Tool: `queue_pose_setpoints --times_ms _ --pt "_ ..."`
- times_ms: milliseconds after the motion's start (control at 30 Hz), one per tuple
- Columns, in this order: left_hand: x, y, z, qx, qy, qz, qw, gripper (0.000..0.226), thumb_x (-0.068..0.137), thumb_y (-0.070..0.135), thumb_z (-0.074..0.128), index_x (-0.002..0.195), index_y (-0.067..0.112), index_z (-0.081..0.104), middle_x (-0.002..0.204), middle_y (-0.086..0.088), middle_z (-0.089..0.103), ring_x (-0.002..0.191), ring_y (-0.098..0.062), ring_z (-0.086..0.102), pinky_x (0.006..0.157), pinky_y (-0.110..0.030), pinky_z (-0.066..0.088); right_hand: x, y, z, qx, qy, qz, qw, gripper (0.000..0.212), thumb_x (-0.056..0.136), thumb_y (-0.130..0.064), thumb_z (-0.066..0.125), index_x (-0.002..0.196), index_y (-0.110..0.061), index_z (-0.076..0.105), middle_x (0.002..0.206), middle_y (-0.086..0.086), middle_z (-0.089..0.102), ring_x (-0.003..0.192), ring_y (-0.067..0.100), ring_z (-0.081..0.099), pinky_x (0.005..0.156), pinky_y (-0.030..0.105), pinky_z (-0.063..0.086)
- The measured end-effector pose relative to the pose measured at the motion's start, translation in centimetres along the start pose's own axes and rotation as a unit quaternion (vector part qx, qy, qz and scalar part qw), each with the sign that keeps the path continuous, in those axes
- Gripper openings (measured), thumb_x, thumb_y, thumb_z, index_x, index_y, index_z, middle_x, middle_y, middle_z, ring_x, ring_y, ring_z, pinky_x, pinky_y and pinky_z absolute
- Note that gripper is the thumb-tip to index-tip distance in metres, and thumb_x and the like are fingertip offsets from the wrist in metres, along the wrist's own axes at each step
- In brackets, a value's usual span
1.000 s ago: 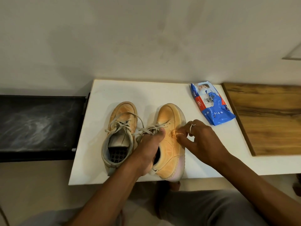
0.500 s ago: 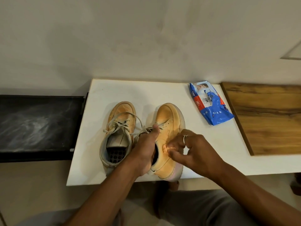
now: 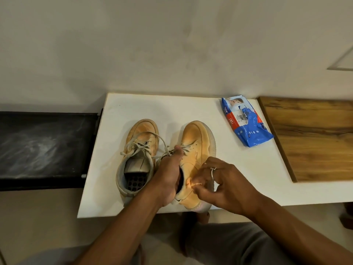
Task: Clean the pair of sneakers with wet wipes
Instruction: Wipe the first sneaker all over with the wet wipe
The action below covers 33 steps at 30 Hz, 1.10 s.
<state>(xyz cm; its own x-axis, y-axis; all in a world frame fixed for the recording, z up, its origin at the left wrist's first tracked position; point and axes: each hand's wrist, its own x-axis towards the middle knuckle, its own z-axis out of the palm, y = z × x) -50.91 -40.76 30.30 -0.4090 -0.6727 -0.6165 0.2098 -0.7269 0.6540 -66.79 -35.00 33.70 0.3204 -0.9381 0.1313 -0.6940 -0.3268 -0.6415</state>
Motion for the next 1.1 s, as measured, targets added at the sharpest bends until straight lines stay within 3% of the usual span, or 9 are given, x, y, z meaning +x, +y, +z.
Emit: queue_pose_setpoints --times_ms 167,300,367,467,600,733,867,1033,1100 --pt "0.1 -0.1 0.2 -0.001 -0.010 -0.005 1.000 0.064 0.095 0.064 0.025 0.125 0.021 0.062 0.117 -0.009 0.069 0.112 -0.028 0.063 0.102 -0.050 0.044 2.0 1.2 -0.4 -0.020 0.087 0.108 0.990 0.030 0.085 -0.049 0.067 0.096 -0.023 0.074 0.093 -0.009 0.067 0.083 0.010 0.061 0.071 0.028 0.056" --pt "-0.2 0.1 -0.1 -0.014 -0.021 -0.002 1.000 0.068 0.097 0.062 0.019 0.122 0.018 0.064 0.114 -0.010 0.070 0.112 -0.026 0.064 0.103 -0.048 0.044 2.0 0.1 0.4 0.001 0.036 0.011 0.999 0.014 0.085 -0.037 0.069 0.094 -0.028 0.071 0.089 -0.020 0.063 0.091 0.001 0.057 0.070 0.021 0.053" --pt "-0.2 0.0 0.2 0.002 -0.024 -0.002 1.000 0.068 0.095 0.065 0.020 0.125 0.021 0.062 0.117 -0.009 0.069 0.113 -0.026 0.063 0.104 -0.049 0.043 2.7 0.9 0.0 -0.020 0.065 0.076 0.995 0.016 0.086 -0.037 0.069 0.089 -0.022 0.072 0.082 -0.024 0.058 0.085 0.005 0.058 0.067 0.027 0.054" --pt "0.0 -0.1 0.3 0.014 -0.027 0.002 1.000 0.068 0.093 0.067 0.021 0.127 0.023 0.061 0.119 -0.007 0.069 0.115 -0.025 0.062 0.104 -0.048 0.043 3.8 1.4 -0.4 -0.034 0.067 0.125 0.989 0.020 0.086 -0.039 0.067 0.089 -0.020 0.071 0.082 -0.008 0.062 0.077 0.011 0.058 0.066 0.037 0.054" --pt "-0.1 0.0 0.0 0.000 -0.036 0.008 0.999 0.071 0.094 0.065 0.019 0.127 0.019 0.061 0.119 -0.007 0.068 0.116 -0.022 0.062 0.106 -0.046 0.042 3.4 -0.2 -0.1 0.031 -0.008 0.068 0.997 0.020 0.084 -0.038 0.067 0.084 -0.018 0.072 0.079 -0.007 0.064 0.076 0.011 0.059 0.062 0.032 0.051" --pt "0.0 -0.1 0.2 0.005 -0.035 0.000 0.999 0.070 0.092 0.068 0.021 0.130 0.023 0.058 0.121 -0.008 0.068 0.115 -0.025 0.062 0.105 -0.049 0.042 3.9 1.2 -0.7 -0.036 0.055 0.158 0.985 0.018 0.084 -0.036 0.070 0.086 -0.019 0.072 0.080 -0.009 0.063 0.075 0.012 0.059 0.066 0.036 0.055" --pt "-0.2 0.0 0.1 -0.004 -0.040 0.005 0.999 0.070 0.096 0.064 0.017 0.128 0.020 0.061 0.118 -0.008 0.069 0.114 -0.023 0.063 0.103 -0.045 0.044 3.0 0.2 -0.2 0.037 0.022 0.084 0.996 0.021 0.084 -0.039 0.069 0.089 -0.019 0.073 0.085 -0.017 0.064 0.086 0.007 0.060 0.068 0.022 0.052" --pt "0.0 0.0 0.3 -0.005 -0.025 0.008 1.000 0.067 0.095 0.065 0.022 0.129 0.020 0.059 0.120 -0.009 0.068 0.114 -0.026 0.062 0.104 -0.050 0.042 2.6 1.6 -1.2 -0.016 0.048 0.161 0.986 0.027 0.079 -0.043 0.074 0.085 -0.017 0.071 0.083 -0.003 0.064 0.076 0.014 0.060 0.067 0.038 0.055" --pt "0.0 -0.1 0.2 -0.002 -0.028 0.008 1.000 0.067 0.095 0.065 0.022 0.129 0.021 0.059 0.119 -0.008 0.068 0.113 -0.025 0.063 0.104 -0.050 0.043 2.1 1.5 -1.0 -0.003 0.044 0.135 0.990 0.024 0.079 -0.043 0.074 0.085 -0.021 0.071 0.083 -0.007 0.063 0.078 0.012 0.059 0.065 0.031 0.055"
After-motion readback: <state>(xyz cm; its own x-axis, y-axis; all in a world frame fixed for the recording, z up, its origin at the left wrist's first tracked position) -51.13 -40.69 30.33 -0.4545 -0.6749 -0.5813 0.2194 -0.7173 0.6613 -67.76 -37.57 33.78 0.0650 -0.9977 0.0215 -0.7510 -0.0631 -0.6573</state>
